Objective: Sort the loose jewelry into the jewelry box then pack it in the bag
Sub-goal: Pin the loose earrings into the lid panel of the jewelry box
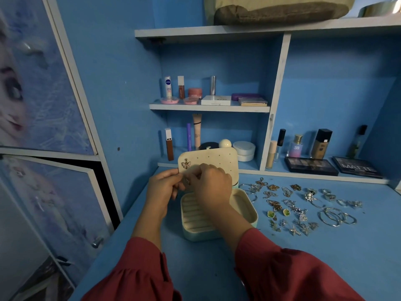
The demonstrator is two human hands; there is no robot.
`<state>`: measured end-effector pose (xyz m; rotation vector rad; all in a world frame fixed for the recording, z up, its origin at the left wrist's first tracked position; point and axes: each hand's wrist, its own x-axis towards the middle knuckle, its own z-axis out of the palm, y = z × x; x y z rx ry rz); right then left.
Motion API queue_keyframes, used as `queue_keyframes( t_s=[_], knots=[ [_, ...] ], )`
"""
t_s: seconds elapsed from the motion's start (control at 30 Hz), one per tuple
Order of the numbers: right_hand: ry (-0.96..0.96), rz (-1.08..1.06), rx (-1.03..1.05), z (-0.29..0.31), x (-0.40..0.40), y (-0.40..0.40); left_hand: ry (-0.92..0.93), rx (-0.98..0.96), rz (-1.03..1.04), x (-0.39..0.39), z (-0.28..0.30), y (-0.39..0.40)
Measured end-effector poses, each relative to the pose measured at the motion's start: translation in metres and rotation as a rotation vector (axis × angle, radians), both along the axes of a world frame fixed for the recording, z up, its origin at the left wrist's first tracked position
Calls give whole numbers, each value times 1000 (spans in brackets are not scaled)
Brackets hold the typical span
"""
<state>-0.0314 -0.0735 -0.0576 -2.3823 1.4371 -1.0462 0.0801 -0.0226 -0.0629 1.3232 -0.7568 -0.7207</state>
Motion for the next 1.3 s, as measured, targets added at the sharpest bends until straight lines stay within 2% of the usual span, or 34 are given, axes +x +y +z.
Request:
queue_keyframes(
  t_s=[0.13,0.43,0.93,1.07,1.17,1.3],
  knots=[
    [-118,5,157,4,-1,1,31,12,3,-2,2,2],
    [-307,27,313,1,-6,1,26,35,-19,-1,2,2],
    [-133,59,112,8,-10,5,5,35,-2,0,4,3],
    [-143,93,131,10,-14,5,20,56,-18,-1,7,4],
    [-168,78,147,12,-28,3,89,71,-105,-1,9,6],
    [-170,6,180,13,-63,-7,358,114,-177,2,12,11]
  ],
)
